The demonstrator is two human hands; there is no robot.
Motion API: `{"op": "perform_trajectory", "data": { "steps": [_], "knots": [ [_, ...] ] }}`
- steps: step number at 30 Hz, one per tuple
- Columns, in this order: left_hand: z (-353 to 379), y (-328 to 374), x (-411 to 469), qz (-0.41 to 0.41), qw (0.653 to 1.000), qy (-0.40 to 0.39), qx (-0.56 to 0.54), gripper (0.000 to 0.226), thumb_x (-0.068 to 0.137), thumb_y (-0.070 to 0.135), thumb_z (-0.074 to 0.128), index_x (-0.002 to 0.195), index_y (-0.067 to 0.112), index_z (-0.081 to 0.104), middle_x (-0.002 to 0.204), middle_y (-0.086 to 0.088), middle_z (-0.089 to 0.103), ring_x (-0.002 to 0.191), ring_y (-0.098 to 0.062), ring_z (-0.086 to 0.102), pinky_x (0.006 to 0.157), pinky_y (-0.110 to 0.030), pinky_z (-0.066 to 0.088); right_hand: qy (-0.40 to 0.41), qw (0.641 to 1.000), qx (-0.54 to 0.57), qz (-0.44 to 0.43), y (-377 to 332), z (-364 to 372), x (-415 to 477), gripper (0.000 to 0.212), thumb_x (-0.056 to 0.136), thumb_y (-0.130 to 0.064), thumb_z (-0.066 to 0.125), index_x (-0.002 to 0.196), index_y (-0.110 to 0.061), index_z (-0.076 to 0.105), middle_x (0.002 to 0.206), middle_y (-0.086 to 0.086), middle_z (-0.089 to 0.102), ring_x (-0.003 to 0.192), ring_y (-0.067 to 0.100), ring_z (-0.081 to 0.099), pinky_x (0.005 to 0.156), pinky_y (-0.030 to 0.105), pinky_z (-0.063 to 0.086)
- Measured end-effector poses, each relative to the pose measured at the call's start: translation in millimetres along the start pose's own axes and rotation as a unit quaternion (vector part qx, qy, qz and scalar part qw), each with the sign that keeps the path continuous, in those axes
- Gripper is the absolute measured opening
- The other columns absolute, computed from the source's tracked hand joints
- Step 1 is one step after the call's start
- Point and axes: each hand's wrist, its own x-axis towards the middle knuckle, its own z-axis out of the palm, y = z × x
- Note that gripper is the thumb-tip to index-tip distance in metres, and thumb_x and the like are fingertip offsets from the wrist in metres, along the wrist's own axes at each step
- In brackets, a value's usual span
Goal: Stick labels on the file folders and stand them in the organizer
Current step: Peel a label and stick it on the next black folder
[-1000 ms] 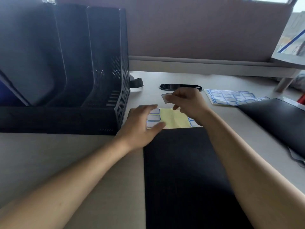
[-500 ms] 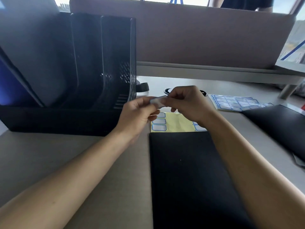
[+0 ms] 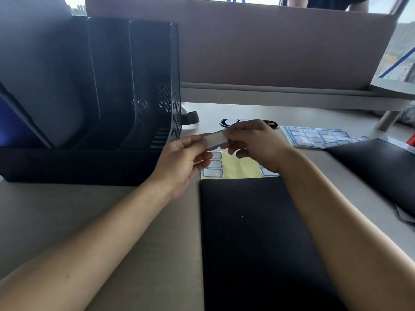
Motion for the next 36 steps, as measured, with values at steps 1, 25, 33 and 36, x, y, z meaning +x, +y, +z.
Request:
{"op": "perform_trajectory", "data": {
  "steps": [1, 25, 33, 36],
  "knots": [
    [0.0, -0.2, 0.2, -0.008, 1.000, 0.000, -0.016, 0.014, 0.094, 0.004, 0.058, 0.089, 0.012, 0.069, 0.072, -0.003, 0.065, 0.058, -0.011, 0.061, 0.065, -0.025, 0.051, -0.005, 1.000, 0.015, 0.007, 1.1, 0.1, 0.9, 0.018, 0.098, -0.014, 0.057, 0.088, -0.006, 0.069, 0.078, 0.006, 0.072, 0.064, 0.014, 0.059, 0.061, 0.027, 0.041],
    [5.7, -4.8, -6.5, -0.029, 0.999, 0.026, 0.020, 0.018, 0.096, 0.013, 0.059, 0.080, 0.016, 0.066, 0.076, -0.001, 0.058, 0.068, -0.012, 0.053, 0.068, -0.025, 0.045, 0.042, 0.970, -0.238, 0.024, -34.1, -17.6, -5.9, 0.049, 0.082, -0.063, 0.064, 0.092, -0.017, 0.075, 0.088, -0.005, 0.076, 0.088, 0.018, 0.073, 0.072, 0.032, 0.054],
    [4.2, -8.7, -7.9, -0.006, 0.998, 0.019, 0.066, 0.021, 0.095, 0.014, 0.060, 0.076, 0.018, 0.069, 0.065, 0.006, 0.058, 0.068, -0.012, 0.054, 0.069, -0.027, 0.045, 0.008, 0.970, -0.242, 0.032, -26.3, 4.1, -19.6, 0.014, 0.088, -0.022, 0.070, 0.086, -0.009, 0.075, 0.083, 0.005, 0.076, 0.065, 0.005, 0.069, 0.063, 0.025, 0.050],
    [1.2, -13.5, -7.1, 0.022, 0.991, 0.000, 0.128, 0.018, 0.095, 0.019, 0.062, 0.080, 0.021, 0.072, 0.068, 0.008, 0.061, 0.071, -0.011, 0.056, 0.068, -0.026, 0.047, 0.012, 0.981, -0.180, 0.064, -14.0, -0.6, -25.7, 0.010, 0.090, -0.014, 0.066, 0.086, -0.011, 0.075, 0.078, 0.000, 0.075, 0.065, 0.006, 0.066, 0.058, 0.019, 0.048]
  ]
}}
